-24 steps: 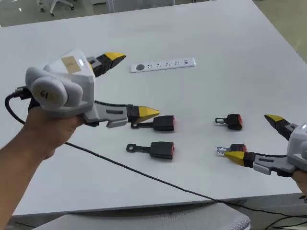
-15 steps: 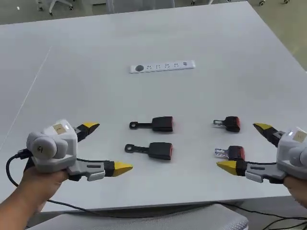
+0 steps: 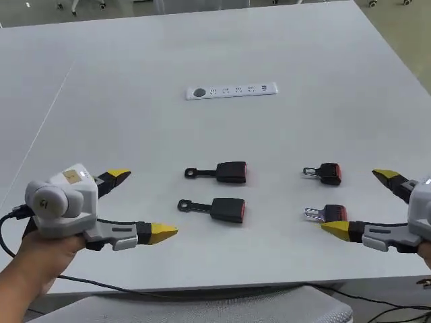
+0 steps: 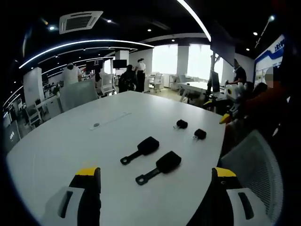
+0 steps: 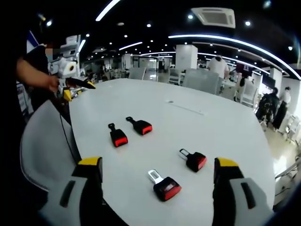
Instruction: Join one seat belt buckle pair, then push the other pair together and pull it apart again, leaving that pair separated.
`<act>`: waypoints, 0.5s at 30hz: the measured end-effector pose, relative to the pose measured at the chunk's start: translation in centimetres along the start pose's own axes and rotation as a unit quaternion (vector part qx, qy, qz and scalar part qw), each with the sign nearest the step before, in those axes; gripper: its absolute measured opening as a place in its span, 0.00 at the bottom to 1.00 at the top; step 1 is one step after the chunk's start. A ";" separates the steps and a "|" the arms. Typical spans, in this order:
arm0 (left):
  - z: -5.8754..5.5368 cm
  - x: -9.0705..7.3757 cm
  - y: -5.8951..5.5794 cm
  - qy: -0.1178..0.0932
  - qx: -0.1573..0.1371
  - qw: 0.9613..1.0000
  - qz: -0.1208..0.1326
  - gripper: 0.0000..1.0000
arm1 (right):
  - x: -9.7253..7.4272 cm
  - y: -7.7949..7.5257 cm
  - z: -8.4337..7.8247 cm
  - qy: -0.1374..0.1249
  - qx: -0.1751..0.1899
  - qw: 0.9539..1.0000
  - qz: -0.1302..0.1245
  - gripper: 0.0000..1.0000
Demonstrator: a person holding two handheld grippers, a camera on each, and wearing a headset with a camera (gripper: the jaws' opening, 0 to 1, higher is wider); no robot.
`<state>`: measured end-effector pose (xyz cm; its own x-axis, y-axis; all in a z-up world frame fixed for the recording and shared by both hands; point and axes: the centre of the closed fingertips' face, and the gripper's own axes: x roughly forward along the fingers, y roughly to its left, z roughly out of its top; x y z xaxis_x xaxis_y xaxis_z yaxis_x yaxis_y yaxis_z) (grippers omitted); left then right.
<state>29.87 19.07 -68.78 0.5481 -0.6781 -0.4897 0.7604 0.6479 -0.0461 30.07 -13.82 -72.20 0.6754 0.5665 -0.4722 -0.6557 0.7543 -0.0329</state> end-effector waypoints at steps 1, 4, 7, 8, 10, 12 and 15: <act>-0.1 0.0 0.0 0.000 -0.001 1.000 0.000 1.00 | 0.0 0.0 0.0 0.000 0.002 1.000 0.000 1.00; -0.7 0.0 -0.1 0.005 -0.008 1.000 0.000 1.00 | 0.0 0.2 -0.3 0.004 0.002 1.000 0.001 1.00; -1.1 0.1 -0.3 0.010 -0.022 1.000 -0.001 1.00 | 0.1 0.4 -0.7 0.010 0.003 1.000 0.002 1.00; -1.2 0.1 -0.3 0.010 -0.024 1.000 0.000 1.00 | 0.1 0.5 -0.8 0.010 0.004 1.000 0.002 1.00; -1.6 0.3 -0.4 0.012 -0.028 1.000 0.001 1.00 | 0.1 0.6 -1.1 0.010 0.009 1.000 0.002 1.00; -1.9 0.4 -0.6 0.016 -0.027 0.999 -0.001 1.00 | 0.1 0.8 -1.4 0.013 0.013 1.000 0.001 1.00; -2.1 0.5 -0.7 0.020 -0.025 0.999 -0.002 1.00 | 0.2 1.1 -1.8 0.013 0.022 1.000 0.002 1.00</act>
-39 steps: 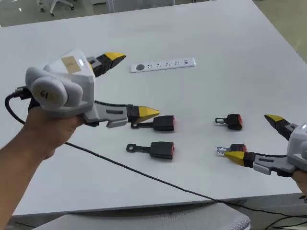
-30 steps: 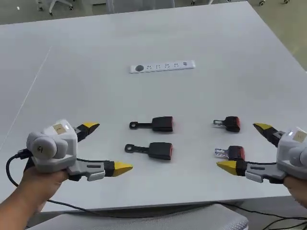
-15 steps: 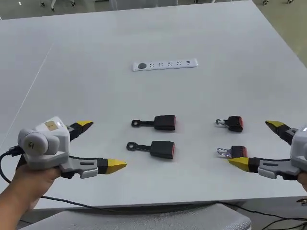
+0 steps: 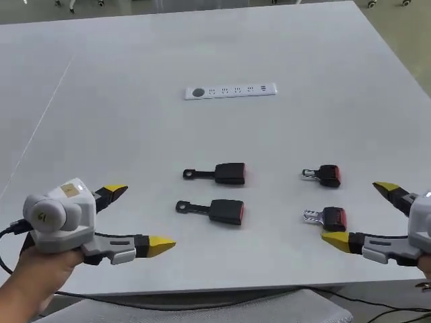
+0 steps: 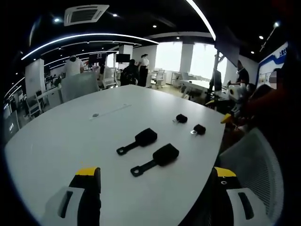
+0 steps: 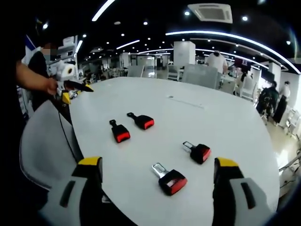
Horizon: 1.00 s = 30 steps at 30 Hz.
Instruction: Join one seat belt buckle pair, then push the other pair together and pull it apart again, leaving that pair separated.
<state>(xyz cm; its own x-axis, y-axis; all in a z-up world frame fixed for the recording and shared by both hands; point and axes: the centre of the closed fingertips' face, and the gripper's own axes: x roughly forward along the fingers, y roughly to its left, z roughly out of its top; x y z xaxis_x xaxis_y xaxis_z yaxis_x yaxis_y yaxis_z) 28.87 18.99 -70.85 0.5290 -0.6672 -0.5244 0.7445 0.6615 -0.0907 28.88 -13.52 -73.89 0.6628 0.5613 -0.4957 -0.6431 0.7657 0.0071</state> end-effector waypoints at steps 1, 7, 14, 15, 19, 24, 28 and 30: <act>0.0 0.0 0.0 0.000 0.001 1.000 0.000 1.00 | 0.0 0.1 -0.1 0.001 0.001 1.000 0.000 1.00; 0.1 0.4 0.1 0.001 0.001 1.000 -0.001 1.00 | 0.3 0.3 -0.2 0.002 0.004 1.000 0.005 1.00; 0.2 0.7 0.2 0.006 0.007 1.000 -0.004 1.00 | 0.5 0.2 -0.1 0.004 0.002 1.000 0.007 1.00; 0.3 0.7 0.2 0.007 0.009 1.000 -0.005 1.00 | 0.5 0.2 -0.1 0.004 0.001 1.000 0.007 1.00; 0.5 0.9 0.2 0.008 0.013 1.000 -0.007 1.00 | 0.6 0.1 -0.1 0.003 0.001 1.000 0.007 1.00; 0.3 1.2 0.0 0.013 0.020 1.000 -0.013 1.00 | 0.7 0.1 -0.2 0.004 0.000 1.000 0.010 0.99; 0.3 1.3 -0.1 0.015 0.018 1.000 -0.015 1.00 | 0.8 0.0 -0.3 0.004 0.001 1.000 0.009 0.99; 0.3 1.3 -0.1 0.015 0.020 1.000 -0.015 1.00 | 0.8 0.1 -0.2 0.003 0.002 1.000 0.010 0.99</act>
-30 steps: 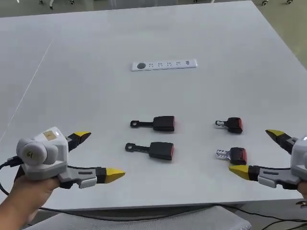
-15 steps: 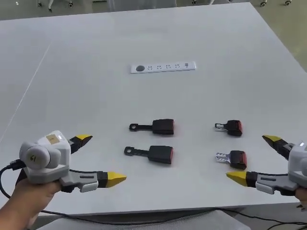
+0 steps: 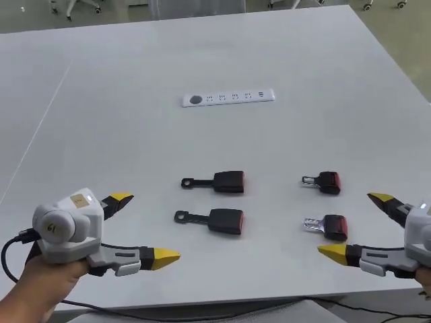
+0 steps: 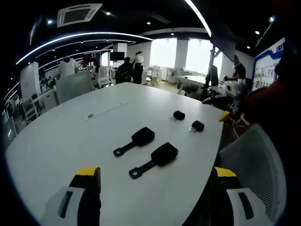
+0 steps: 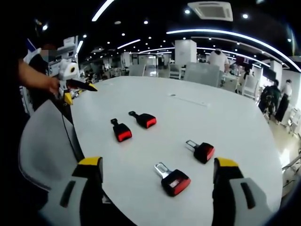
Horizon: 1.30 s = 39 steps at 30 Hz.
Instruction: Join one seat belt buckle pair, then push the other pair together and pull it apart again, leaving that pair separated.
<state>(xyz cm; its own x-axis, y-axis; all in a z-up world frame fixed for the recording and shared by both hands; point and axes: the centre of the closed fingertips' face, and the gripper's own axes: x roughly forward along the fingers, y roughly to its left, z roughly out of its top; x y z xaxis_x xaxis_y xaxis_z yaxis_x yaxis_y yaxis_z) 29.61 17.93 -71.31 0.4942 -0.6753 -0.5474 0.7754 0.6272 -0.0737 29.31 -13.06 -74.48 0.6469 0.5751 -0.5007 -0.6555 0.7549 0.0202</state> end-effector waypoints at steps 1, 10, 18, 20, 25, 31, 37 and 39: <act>0.0 0.0 0.0 0.000 0.000 1.000 0.000 1.00 | 0.0 0.0 0.0 0.000 -0.001 1.000 0.001 0.99; 0.0 0.0 -0.2 -0.001 0.001 1.000 0.000 1.00 | 0.0 0.2 -0.3 0.004 -0.004 1.000 0.005 0.98; 0.2 0.6 -0.6 0.006 0.011 1.000 -0.008 0.99 | 0.2 0.2 -0.8 0.010 -0.006 1.000 0.012 0.97; 0.3 0.9 -0.7 0.007 0.014 1.000 -0.012 0.99 | 0.2 0.2 -0.8 0.009 -0.005 1.000 0.013 0.97; 0.5 2.2 -0.9 0.012 0.021 0.999 -0.023 0.99 | 0.2 0.0 -1.0 0.014 -0.013 1.000 0.017 0.96; 0.9 3.6 -1.3 0.013 0.033 0.999 -0.037 0.98 | 0.6 -0.2 -1.8 0.023 -0.016 0.999 0.022 0.95; 0.6 5.3 -1.7 0.031 0.051 0.997 -0.056 0.98 | 0.9 -0.3 -2.2 0.027 -0.016 0.999 0.027 0.95; 0.8 5.8 -1.7 0.030 0.051 0.996 -0.060 0.98 | 1.0 -0.2 -2.5 0.032 -0.016 0.999 0.031 0.93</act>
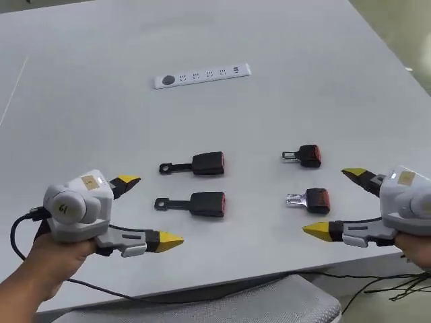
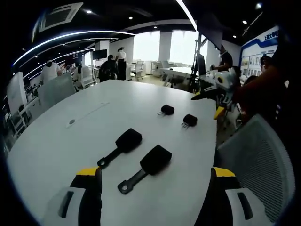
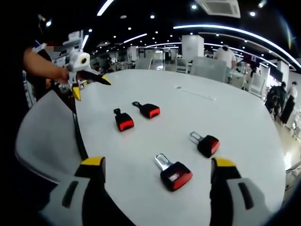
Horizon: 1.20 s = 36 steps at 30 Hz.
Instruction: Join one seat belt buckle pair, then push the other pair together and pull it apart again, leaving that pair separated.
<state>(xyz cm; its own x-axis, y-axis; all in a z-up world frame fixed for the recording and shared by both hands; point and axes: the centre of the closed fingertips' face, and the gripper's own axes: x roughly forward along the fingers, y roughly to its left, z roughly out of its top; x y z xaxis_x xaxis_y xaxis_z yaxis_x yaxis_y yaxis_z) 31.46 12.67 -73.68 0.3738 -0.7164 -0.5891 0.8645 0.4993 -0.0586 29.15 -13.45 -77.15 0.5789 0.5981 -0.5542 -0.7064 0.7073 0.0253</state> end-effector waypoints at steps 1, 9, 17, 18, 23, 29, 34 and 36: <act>0.1 0.2 0.0 0.000 0.000 1.000 -0.001 0.98 | 0.1 0.0 -0.2 0.003 0.001 1.000 0.002 0.93; 0.6 1.9 0.4 0.007 0.007 1.000 -0.021 0.98 | 0.6 -0.4 -1.4 0.019 0.003 1.000 0.015 0.89; 0.3 4.5 0.4 0.036 0.034 0.998 -0.050 0.95 | 1.6 -1.4 -2.9 0.047 0.005 0.998 0.037 0.88; 0.3 4.8 0.4 0.039 0.036 0.997 -0.052 0.95 | 1.8 -1.5 -3.0 0.050 0.003 0.998 0.042 0.88; -0.4 7.1 0.9 0.062 0.060 0.994 -0.073 0.94 | 2.3 -1.6 -4.0 0.072 -0.007 0.995 0.062 0.85; -1.4 9.2 0.9 0.090 0.086 0.987 -0.102 0.91 | 3.1 -1.9 -5.0 0.094 -0.019 0.991 0.091 0.82; -2.3 10.6 0.7 0.120 0.116 0.978 -0.125 0.87 | 3.7 -2.0 -5.2 0.104 -0.025 0.988 0.109 0.79; -2.7 11.0 0.7 0.131 0.123 0.975 -0.133 0.85 | 3.9 -1.9 -5.2 0.107 -0.027 0.987 0.121 0.78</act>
<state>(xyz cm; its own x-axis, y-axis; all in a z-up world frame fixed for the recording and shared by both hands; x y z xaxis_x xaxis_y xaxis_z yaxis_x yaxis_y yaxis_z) 35.32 6.44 -82.37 0.0547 -0.6394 -0.7669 0.9856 0.1578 -0.0613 30.65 -14.45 -83.70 0.2959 0.6496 -0.7003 -0.8370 0.5297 0.1376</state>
